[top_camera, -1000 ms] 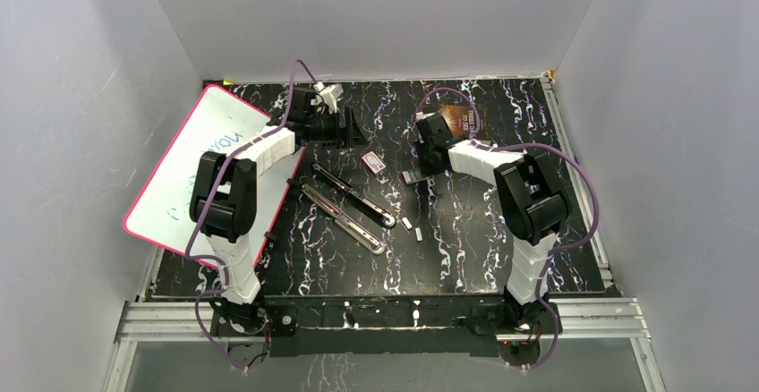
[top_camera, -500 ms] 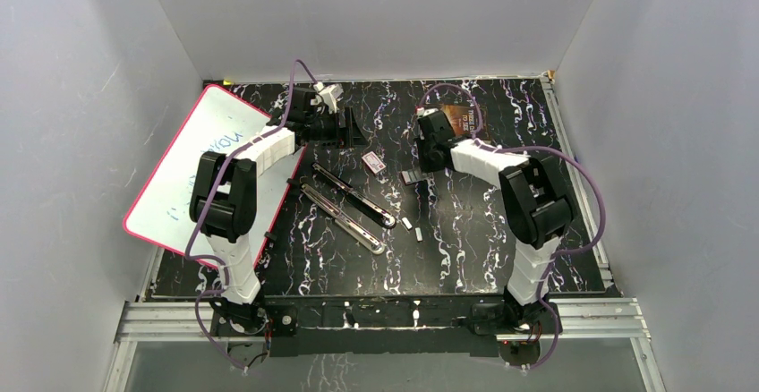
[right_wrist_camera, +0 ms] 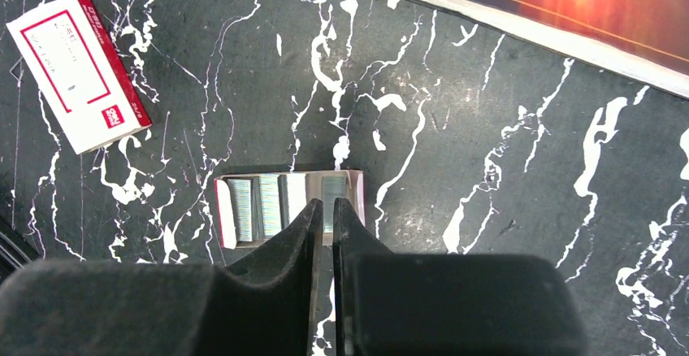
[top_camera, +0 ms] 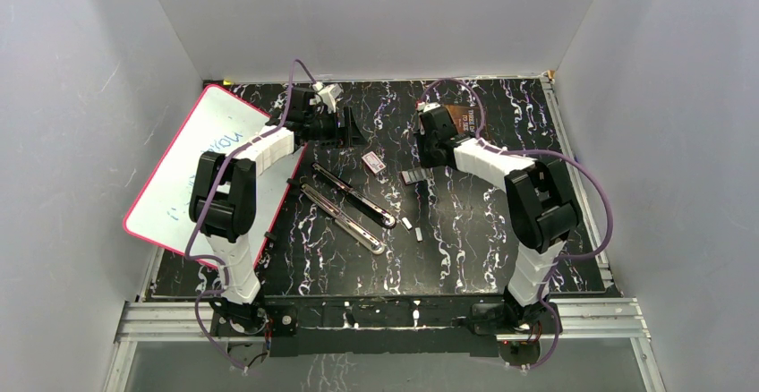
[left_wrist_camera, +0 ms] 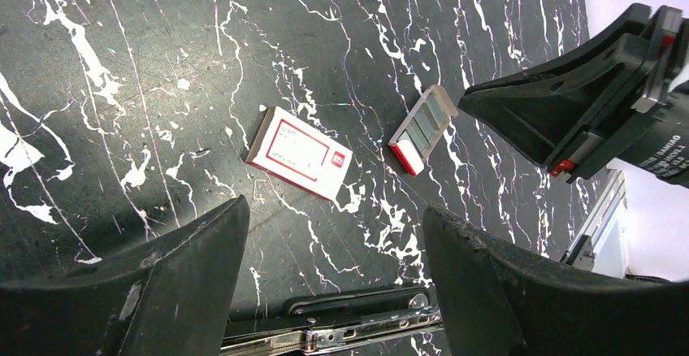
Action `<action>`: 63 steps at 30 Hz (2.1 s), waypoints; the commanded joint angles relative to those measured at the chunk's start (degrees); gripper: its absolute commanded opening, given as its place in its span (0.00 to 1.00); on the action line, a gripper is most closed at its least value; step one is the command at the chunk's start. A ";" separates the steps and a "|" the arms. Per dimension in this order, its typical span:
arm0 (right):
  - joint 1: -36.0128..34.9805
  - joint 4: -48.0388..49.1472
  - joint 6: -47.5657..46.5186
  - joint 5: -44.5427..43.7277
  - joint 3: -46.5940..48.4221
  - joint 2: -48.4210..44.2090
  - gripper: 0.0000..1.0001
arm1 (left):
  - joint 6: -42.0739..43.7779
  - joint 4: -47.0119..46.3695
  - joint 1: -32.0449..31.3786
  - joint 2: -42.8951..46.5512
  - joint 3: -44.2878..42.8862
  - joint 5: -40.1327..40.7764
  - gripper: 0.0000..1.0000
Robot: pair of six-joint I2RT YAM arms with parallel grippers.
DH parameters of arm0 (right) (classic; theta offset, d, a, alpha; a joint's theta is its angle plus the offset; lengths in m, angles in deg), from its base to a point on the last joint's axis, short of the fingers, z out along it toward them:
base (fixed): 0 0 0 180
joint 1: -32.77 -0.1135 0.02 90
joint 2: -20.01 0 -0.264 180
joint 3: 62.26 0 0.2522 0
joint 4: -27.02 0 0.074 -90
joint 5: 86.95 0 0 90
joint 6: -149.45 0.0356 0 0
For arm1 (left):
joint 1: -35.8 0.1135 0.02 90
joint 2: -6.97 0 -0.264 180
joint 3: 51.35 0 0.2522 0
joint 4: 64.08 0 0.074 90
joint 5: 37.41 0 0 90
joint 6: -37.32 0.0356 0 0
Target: Load the staples into the stapler
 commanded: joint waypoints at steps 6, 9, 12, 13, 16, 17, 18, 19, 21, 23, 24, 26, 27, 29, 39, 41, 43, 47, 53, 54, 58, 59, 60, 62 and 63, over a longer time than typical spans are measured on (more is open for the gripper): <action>0.32 0.04 -0.23 2.36 3.04 3.17 0.23 | 0.42 0.48 0.36 3.96 -0.23 -1.05 0.77; 0.24 -0.07 -0.36 2.55 3.58 3.97 0.23 | 0.42 0.48 0.34 3.97 -0.23 -1.04 0.77; 0.23 -0.07 -0.41 2.63 3.95 4.57 0.23 | 0.42 0.50 0.40 3.82 -0.23 -1.05 0.77; 0.23 -0.07 -0.32 2.76 4.03 4.80 0.23 | 0.38 0.48 0.40 3.79 -0.23 -1.11 0.77; 0.24 -0.05 -0.32 2.92 4.16 5.45 0.23 | 0.33 0.48 0.41 3.87 -0.23 -1.06 0.77; 0.23 -0.07 -0.32 2.96 4.16 5.61 0.23 | 0.33 0.48 0.39 3.88 -0.23 -1.07 0.77; 0.25 -0.07 -0.35 3.09 4.16 5.80 0.24 | 0.37 0.52 0.45 3.86 -0.23 -0.98 0.77; 0.23 -0.07 -0.32 3.20 4.14 5.90 0.24 | 0.38 0.49 0.42 3.88 -0.23 -1.05 0.77; 0.28 -0.07 -0.24 3.42 4.14 6.12 0.24 | 0.35 0.52 0.52 3.86 -0.23 -1.14 0.77; 0.23 -0.16 -0.07 3.45 4.15 6.09 0.24 | 0.33 0.56 0.52 3.83 -0.23 -1.14 0.77; 0.23 -0.21 -0.06 3.43 4.16 5.96 0.24 | 0.33 0.50 0.49 3.88 -0.23 -1.14 0.77; 0.23 -0.25 -0.06 3.28 4.16 5.55 0.24 | 0.33 0.48 0.56 3.84 -0.23 -1.18 0.77; 0.23 -0.25 -0.11 3.25 4.12 5.29 0.24 | 0.33 0.48 0.53 3.88 -0.25 -1.22 0.77; 0.28 -0.25 -0.15 3.04 4.14 4.63 0.24 | 0.33 0.44 0.57 3.88 -0.23 -1.17 0.77; 0.07 -0.55 -0.27 3.44 4.55 2.74 0.30 | 0.24 0.35 0.58 3.93 -0.23 -1.33 0.77; -0.02 -0.60 -0.28 3.59 4.55 2.76 0.32 | 0.24 0.44 0.58 3.97 -0.23 -1.32 0.77; -0.11 -0.62 -0.26 3.73 4.60 2.89 0.33 | 0.24 0.44 0.69 4.03 -0.23 -1.25 0.77; -0.29 -0.67 -0.24 3.66 4.58 2.79 0.34 | 0.24 0.39 0.67 4.06 -0.22 -1.30 0.77; -0.37 -0.59 -0.24 3.31 4.71 2.65 0.32 | 0.24 0.39 0.73 3.95 -0.23 -1.39 0.77; -0.34 -0.60 -0.23 3.30 4.79 2.60 0.32 | 0.24 0.39 0.72 3.93 -0.27 -1.39 0.77; -0.43 -0.56 -0.16 3.29 4.72 2.65 0.34 | 0.18 0.31 0.74 3.93 -0.23 -1.42 0.77; -0.47 -0.60 -0.19 3.19 4.71 2.65 0.34 | 0.15 0.31 0.74 3.90 -0.23 -1.46 0.77; -0.45 -0.60 -0.15 3.21 4.75 2.65 0.32 | 0.15 0.31 0.73 3.95 -0.23 -1.41 0.77; -0.47 -0.60 -0.15 3.28 4.79 2.70 0.31 | 0.15 0.31 0.67 3.96 -0.23 -1.47 0.77; -0.43 -0.60 -0.16 3.34 4.80 2.74 0.31 | 0.15 0.31 0.72 3.95 -0.27 -1.41 0.77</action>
